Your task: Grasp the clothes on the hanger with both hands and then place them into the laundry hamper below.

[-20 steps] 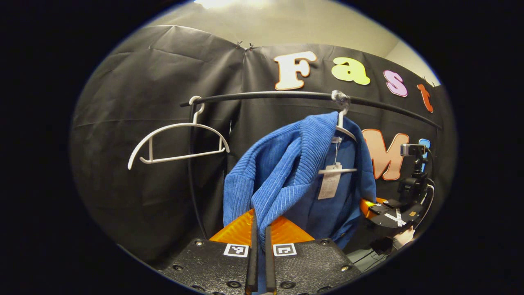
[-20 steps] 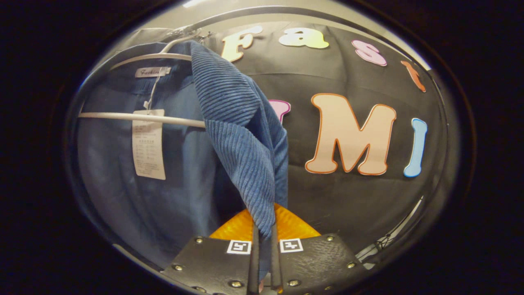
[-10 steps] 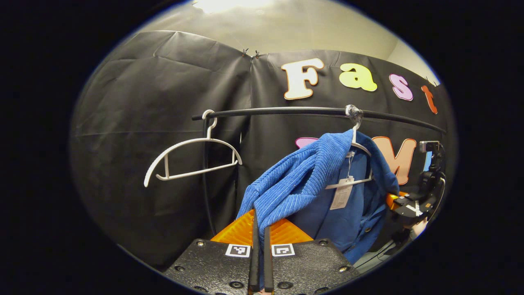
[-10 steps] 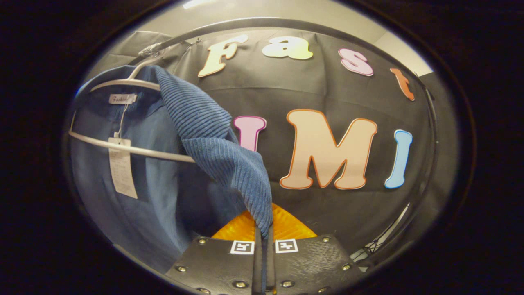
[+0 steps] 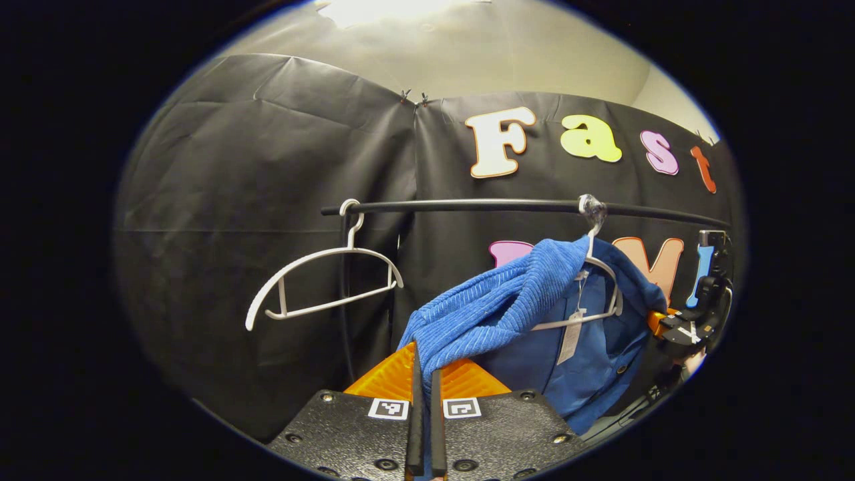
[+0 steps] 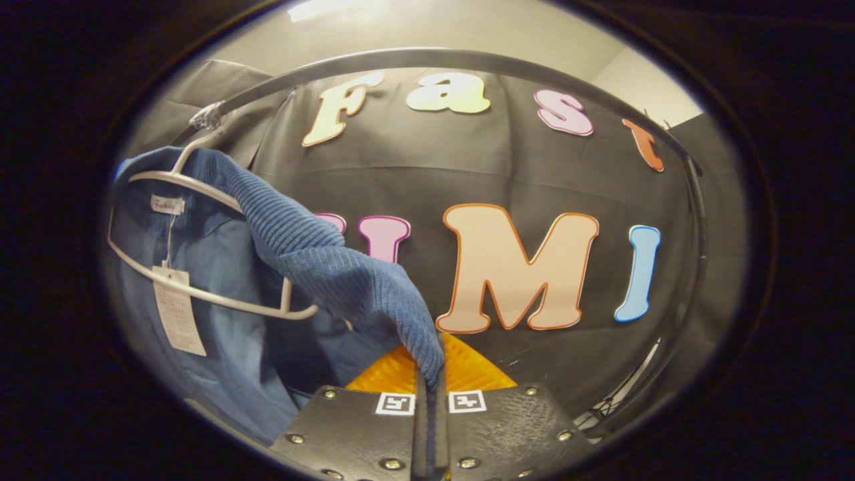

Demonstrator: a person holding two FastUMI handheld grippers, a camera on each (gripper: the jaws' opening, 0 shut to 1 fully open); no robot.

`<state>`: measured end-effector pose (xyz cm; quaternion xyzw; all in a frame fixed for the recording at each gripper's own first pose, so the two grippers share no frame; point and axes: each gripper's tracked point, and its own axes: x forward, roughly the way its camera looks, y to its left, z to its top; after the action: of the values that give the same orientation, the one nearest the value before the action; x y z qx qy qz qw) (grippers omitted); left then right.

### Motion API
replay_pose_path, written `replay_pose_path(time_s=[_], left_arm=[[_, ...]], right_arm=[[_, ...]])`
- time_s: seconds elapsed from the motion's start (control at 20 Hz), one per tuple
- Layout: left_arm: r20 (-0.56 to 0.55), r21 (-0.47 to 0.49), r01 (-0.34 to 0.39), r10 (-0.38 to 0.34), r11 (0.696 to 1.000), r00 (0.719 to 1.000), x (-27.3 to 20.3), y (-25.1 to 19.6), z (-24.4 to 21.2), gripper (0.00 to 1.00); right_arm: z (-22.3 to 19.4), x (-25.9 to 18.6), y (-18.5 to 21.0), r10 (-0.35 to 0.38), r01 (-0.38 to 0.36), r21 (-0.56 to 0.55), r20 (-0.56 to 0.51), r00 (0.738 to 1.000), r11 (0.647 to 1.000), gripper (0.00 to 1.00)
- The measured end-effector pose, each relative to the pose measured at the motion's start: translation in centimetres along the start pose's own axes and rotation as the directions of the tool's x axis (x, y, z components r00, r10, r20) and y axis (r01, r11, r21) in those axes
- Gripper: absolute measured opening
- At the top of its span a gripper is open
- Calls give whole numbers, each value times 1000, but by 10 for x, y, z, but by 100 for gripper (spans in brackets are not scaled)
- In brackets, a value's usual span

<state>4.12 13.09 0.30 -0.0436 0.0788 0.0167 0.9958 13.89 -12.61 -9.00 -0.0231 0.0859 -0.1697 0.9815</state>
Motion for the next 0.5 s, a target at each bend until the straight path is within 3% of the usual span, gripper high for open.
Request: replay_pose_path(time_s=[0.15, 0.5], left_arm=[[14, -19, 11, -10, 1000, 1000, -3, 0, 13, 7], [68, -76, 14, -9, 997, 998, -2, 11, 51, 5]], right_arm=[[3, 3, -2, -3, 3, 7, 7, 1000, 1000, 4], [9, 18, 0, 1, -1, 17, 21, 1000, 1000, 4]])
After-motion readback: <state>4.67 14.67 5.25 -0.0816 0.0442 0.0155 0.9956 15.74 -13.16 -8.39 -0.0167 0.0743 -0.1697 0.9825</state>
